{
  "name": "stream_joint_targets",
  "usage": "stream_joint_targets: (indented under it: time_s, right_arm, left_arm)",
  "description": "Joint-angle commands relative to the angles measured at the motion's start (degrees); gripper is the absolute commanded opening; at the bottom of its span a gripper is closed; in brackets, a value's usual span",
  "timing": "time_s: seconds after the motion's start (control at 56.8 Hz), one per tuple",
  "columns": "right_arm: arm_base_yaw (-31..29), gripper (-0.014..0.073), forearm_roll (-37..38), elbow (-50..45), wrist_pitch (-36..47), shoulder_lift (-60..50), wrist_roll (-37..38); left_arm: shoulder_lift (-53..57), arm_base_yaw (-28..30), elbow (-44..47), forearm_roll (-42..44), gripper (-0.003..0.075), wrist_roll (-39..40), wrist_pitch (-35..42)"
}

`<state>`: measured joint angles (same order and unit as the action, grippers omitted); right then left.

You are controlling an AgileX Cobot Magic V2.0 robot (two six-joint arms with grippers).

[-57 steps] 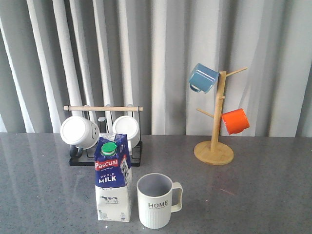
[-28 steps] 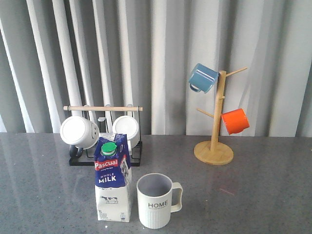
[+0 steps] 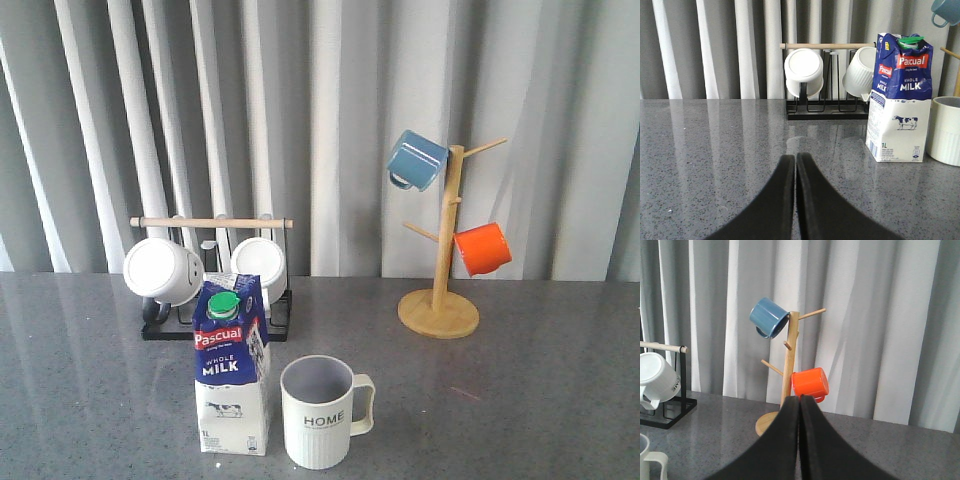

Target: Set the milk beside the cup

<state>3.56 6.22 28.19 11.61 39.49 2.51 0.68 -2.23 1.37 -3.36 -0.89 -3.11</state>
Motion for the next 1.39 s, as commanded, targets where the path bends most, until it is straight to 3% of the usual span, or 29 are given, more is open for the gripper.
stream_joint_targets:
  time_s: [0.0,0.247,0.581,0.652,0.828,1.374]
  right_arm:
    - [-0.34,-0.0008,0.18,1.57,3.75,-0.19,-0.43]
    - [-0.4,-0.0008,0.2,-1.33,2.3,-2.54,-1.36]
    - [-0.4,-0.0008,-4.54,-30.67,3.3,-28.6,-0.9]
    - [-0.4,-0.0008,-4.31,-30.06,-5.4,-32.62,-0.25]
    - [-0.4,-0.0008,-4.31,-30.37,-13.12,-41.06,-0.2]
    - [-0.4,-0.0008,-4.5,-30.32,-13.38,-41.01,0.8]
  left_arm:
    - [0.71,0.09,-1.22,-0.08,-0.0007,0.17,3.82]
    - [0.71,0.09,-1.22,-0.08,-0.0007,0.17,3.82]
    - [0.71,0.09,-1.22,-0.08,-0.0007,0.17,3.82]
    - [0.71,0.09,-1.22,-0.08,-0.0007,0.17,3.77]
    - [0.71,0.09,-1.22,-0.08,-0.0007,0.17,3.57]
    - [0.64,0.09,-1.22,-0.08,-0.0006,0.17,3.57]
